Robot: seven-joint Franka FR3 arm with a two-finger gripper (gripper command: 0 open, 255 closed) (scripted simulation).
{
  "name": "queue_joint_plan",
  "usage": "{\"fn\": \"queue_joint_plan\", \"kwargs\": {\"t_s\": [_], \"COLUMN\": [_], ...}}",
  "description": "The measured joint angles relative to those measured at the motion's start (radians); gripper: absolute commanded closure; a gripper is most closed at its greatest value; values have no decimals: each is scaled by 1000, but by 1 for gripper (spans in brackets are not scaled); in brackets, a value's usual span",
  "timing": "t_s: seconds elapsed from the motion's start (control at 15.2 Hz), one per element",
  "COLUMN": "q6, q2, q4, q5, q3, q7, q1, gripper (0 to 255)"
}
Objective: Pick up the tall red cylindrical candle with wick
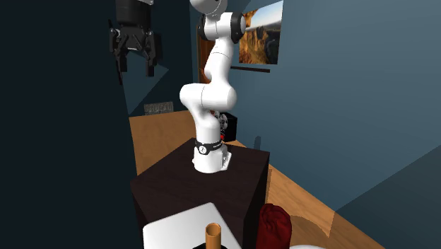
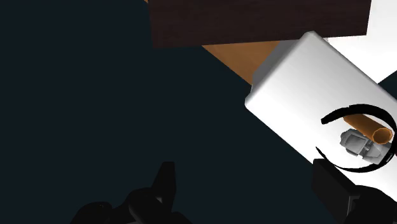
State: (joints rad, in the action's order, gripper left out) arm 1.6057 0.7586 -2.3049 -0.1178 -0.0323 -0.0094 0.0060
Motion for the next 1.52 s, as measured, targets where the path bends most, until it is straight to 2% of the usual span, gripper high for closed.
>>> {"fn": "queue_joint_plan", "kwargs": {"t_s": [0.26, 0.59, 1.12, 1.52], "q6": [34, 101, 241, 323], "q2": [-21, -83, -260, -426], "q4": [-11, -9, 51, 154], "q5": [27, 87, 149, 147], "q3": [35, 118, 256, 351], "q7": [44, 149, 320, 446], "q1": [14, 48, 90, 105], "gripper": [0, 0, 0, 0]}}
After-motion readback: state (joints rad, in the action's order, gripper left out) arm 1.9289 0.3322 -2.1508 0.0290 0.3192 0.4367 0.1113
